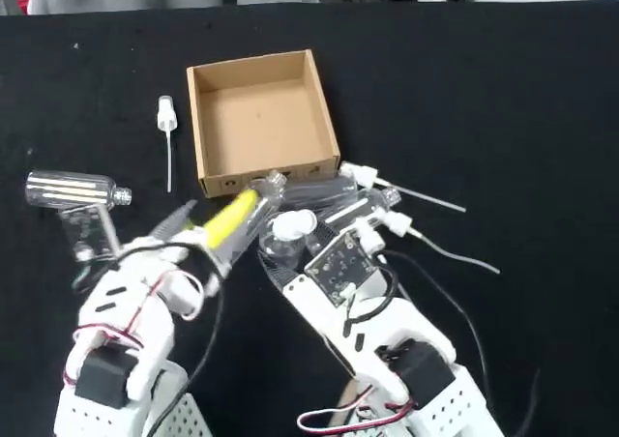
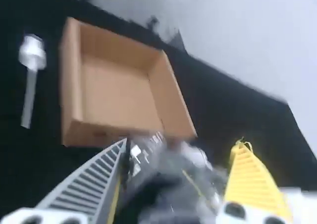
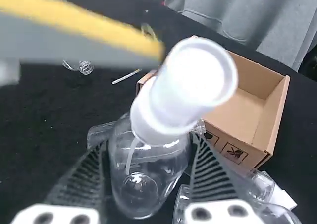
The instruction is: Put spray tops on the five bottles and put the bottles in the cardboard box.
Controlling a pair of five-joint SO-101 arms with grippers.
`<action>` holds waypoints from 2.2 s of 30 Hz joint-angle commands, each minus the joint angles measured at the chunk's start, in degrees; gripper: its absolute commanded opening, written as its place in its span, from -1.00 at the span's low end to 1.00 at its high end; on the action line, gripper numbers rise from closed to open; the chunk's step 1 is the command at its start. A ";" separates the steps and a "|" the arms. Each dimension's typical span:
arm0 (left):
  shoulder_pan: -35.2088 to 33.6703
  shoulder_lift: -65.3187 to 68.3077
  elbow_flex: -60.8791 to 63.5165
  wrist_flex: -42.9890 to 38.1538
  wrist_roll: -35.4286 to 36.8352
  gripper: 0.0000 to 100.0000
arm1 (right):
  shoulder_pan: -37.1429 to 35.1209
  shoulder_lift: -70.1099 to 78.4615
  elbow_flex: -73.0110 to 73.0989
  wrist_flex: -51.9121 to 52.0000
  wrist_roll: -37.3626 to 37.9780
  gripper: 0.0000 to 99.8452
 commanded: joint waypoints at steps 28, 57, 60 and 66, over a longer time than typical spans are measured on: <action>-26.86 -0.35 11.82 -6.33 -18.81 -0.93 | 8.35 -1.10 -0.40 -5.54 -0.79 -0.98; -24.13 -0.35 18.42 -11.08 -21.63 -0.93 | 9.58 41.89 -34.86 -21.54 -4.57 -0.97; -24.13 -0.35 18.42 -11.08 -21.63 -0.93 | 9.67 49.01 -37.23 -26.29 -4.48 -0.97; -24.13 -0.35 18.51 -11.08 -21.63 -0.93 | 9.67 64.04 -44.97 -30.77 -4.48 -0.98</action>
